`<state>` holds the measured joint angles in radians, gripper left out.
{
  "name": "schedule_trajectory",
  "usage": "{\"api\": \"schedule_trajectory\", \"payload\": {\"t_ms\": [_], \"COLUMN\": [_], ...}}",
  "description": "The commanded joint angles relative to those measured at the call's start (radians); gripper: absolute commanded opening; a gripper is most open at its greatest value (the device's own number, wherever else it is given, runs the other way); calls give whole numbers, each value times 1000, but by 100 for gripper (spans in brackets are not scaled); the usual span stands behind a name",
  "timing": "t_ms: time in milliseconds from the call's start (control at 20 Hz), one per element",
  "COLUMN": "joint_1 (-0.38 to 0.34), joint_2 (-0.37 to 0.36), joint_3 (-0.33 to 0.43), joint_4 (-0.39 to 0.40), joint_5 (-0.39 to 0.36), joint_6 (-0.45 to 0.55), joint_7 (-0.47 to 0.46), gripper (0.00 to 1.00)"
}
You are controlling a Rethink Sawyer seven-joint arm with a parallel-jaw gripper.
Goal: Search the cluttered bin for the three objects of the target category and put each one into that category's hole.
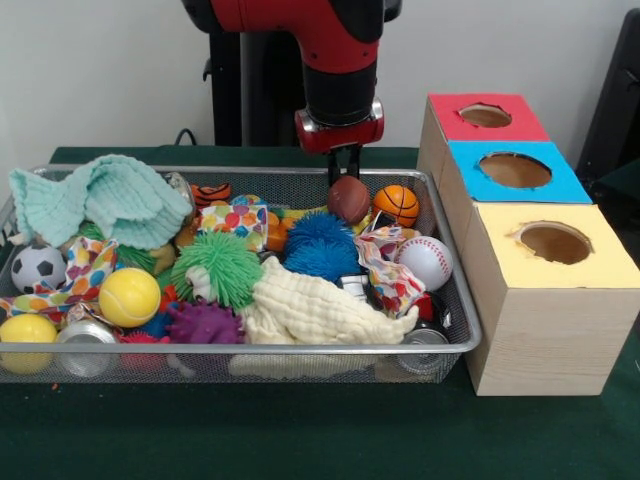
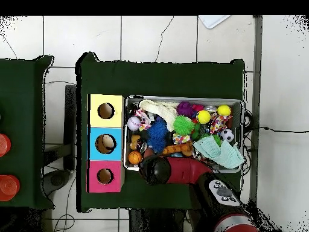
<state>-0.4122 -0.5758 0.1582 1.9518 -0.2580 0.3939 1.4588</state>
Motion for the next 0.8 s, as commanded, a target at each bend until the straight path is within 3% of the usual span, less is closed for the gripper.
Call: {"api": "schedule_trajectory", "payload": {"t_ms": [50,100,300,800], "joint_1": [-9,-1,5,7], "joint_2": [14,16,13,-5], "joint_3": [-23,-32,-34,-31], "joint_4": [-74,-82,-88,-81], "joint_5": [-30,-30,-36,-24], "joint_6": [93,100,46,40], "joint_7": [66,70,85,86], "gripper": [0,100,100,100]}}
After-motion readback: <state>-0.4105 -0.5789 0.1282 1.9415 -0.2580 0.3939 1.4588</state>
